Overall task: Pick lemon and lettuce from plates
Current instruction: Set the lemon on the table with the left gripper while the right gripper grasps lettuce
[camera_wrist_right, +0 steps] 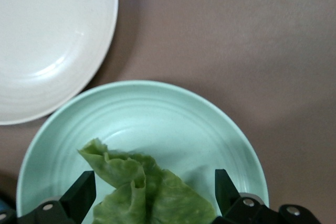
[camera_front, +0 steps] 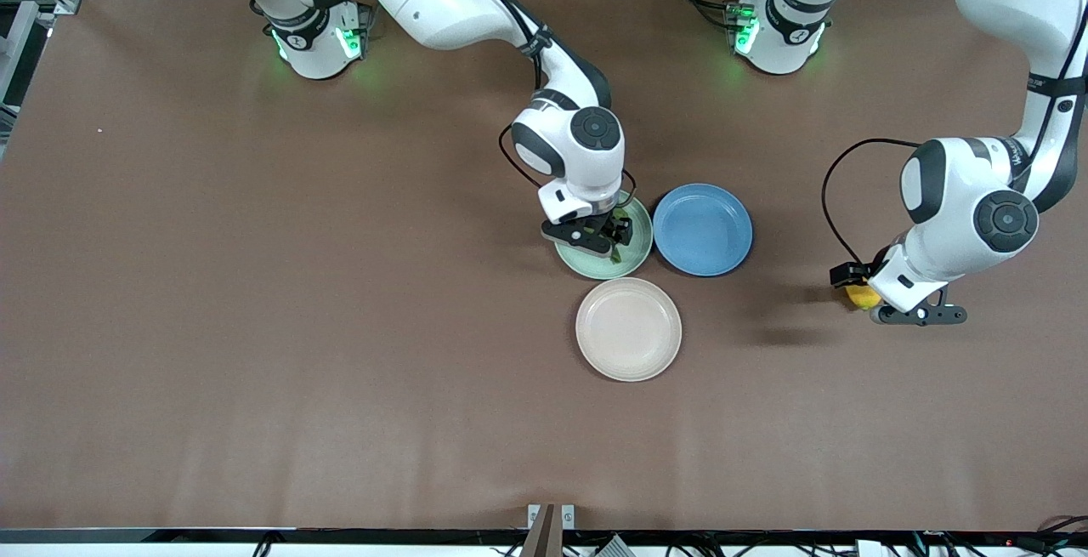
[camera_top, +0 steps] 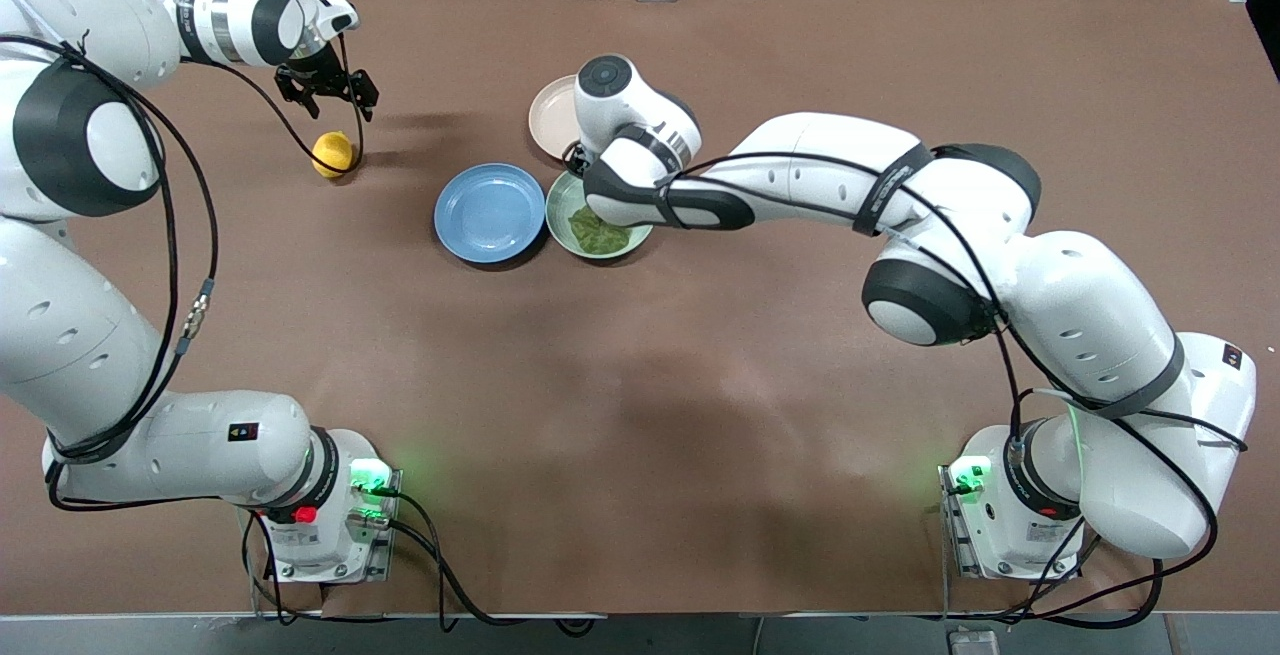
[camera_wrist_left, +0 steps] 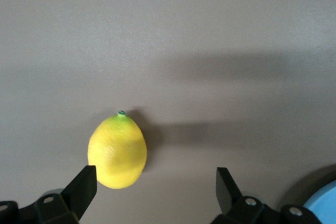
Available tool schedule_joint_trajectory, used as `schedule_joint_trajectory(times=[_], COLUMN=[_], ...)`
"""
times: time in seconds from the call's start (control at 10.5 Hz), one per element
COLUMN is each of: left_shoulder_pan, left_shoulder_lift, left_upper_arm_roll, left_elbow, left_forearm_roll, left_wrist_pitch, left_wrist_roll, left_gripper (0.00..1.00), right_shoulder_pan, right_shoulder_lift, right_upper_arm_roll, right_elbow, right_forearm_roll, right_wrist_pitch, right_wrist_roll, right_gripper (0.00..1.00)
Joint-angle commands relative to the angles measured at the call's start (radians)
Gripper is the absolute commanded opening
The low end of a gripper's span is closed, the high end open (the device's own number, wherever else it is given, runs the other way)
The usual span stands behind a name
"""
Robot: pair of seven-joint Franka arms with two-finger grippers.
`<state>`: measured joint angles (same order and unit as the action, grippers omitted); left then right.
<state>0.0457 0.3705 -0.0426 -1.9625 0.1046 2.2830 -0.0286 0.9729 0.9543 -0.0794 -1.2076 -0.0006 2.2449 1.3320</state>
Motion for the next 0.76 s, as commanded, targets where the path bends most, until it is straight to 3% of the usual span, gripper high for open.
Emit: schedule_joint_trajectory(times=[0.0, 0.19, 0.48, 0.57, 0.67], left_shoulder_pan=[-0.003, 0.005, 0.006, 0.008, 0.011], left_shoulder_lift=[-0.002, -0.019, -0.108, -0.149, -0.195], left_upper_arm_roll=[-0.010, -0.039, -0.080, -0.095, -0.105], left_elbow=[0.010, -0.002, -0.103, -0.149, -0.203], left_forearm_roll=[-0.023, -0.026, -0.026, -0.026, -0.028], left_wrist_pitch=[0.004, 0.006, 0.007, 0.009, 0.029], left_wrist_roll=[-0.008, -0.033, -0.108, -0.140, -0.152], left_gripper=[1.00, 1.00, 1.00, 1.00, 1.00], right_shoulder_pan=[0.017, 0.027, 0.033, 0.035, 0.036], right_shoulder_lift=[0.030, 0.035, 0.040, 0.040, 0.040], right_upper_arm_roll=[-0.019, -0.019, -0.020, -0.020, -0.020], right_elbow=[0.049, 0.048, 0.046, 0.046, 0.046], right_forearm_roll=[-0.016, -0.018, -0.027, -0.029, -0.029], right_wrist_pitch=[0.001, -0.001, 0.001, -0.001, -0.001], right_wrist_roll=[0.059, 0.087, 0.118, 0.127, 0.133], right_gripper=[0.98, 0.85, 0.81, 0.75, 0.62])
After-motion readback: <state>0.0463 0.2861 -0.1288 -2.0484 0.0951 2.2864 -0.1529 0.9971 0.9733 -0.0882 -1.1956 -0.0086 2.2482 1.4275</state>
